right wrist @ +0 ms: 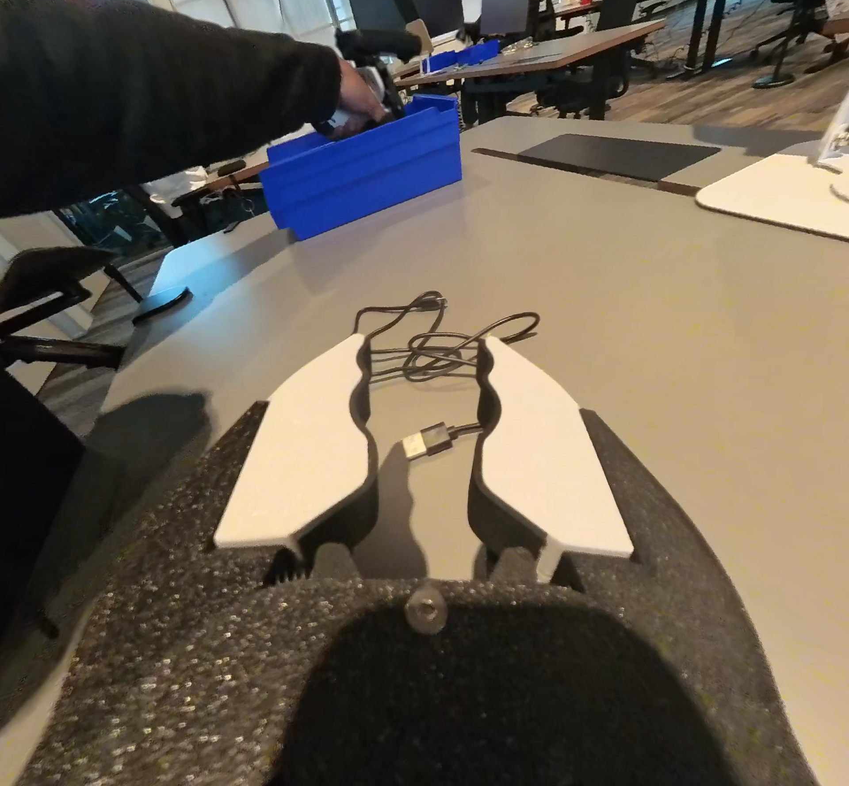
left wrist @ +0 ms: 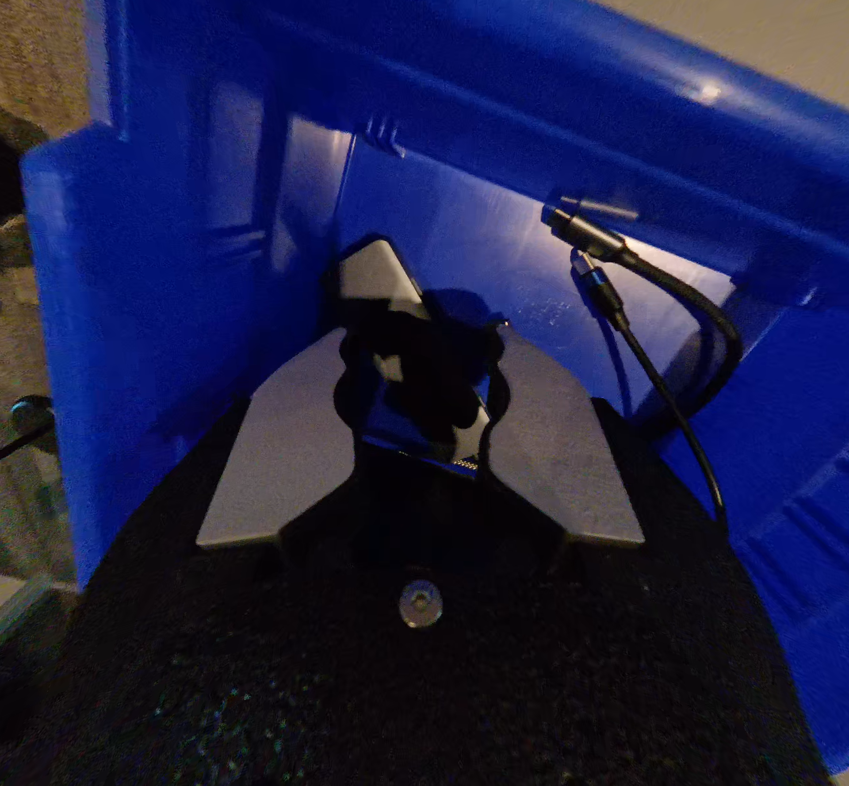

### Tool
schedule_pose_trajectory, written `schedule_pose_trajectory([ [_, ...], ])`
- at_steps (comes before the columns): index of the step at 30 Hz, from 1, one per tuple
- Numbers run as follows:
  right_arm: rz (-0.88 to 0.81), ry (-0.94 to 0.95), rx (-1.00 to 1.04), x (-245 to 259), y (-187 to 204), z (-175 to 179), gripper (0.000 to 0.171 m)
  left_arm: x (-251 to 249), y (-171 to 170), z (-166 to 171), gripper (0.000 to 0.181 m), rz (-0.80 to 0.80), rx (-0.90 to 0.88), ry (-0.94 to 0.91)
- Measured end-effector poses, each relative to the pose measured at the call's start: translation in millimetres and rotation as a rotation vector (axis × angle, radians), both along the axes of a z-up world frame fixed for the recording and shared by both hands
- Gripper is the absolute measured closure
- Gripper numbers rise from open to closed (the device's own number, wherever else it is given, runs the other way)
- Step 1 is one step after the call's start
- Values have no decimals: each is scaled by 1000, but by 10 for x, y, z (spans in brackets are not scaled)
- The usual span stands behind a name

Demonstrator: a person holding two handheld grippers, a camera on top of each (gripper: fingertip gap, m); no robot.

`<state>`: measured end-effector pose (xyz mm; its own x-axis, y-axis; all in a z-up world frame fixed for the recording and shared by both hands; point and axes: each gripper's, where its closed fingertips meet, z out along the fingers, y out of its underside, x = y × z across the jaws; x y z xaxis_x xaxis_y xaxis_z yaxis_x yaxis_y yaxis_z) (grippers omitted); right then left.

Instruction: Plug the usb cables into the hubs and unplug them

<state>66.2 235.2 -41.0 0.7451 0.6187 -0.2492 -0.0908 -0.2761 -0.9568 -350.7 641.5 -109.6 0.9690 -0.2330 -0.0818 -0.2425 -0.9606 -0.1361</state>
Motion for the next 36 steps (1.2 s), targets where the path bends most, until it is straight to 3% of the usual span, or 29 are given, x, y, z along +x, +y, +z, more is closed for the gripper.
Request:
schedule_pose_trajectory([
  [6, 30, -7, 0, -42, -102, -5, 127, -104, 3, -11, 127, 71, -25, 104],
  [11, 45, -15, -6, -52, -158, -17, 127, -109, -2, -66, 133, 141, -63, 49],
  [16, 54, -28, -7, -69, -173, -28, 127, -119, -65, -133, 142, 126, -140, 49],
  [26, 51, -27, -9, -65, -167, -30, 127, -95, -30, -111, 142, 32, -103, 23],
  [30, 46, -5, -14, -41, -155, -19, 127, -78, 98, 137, 142, -45, 22, 109],
  [36, 45, -22, 0, -52, -165, -15, 127, -6, 235, 959, 143, -161, 281, 284],
])
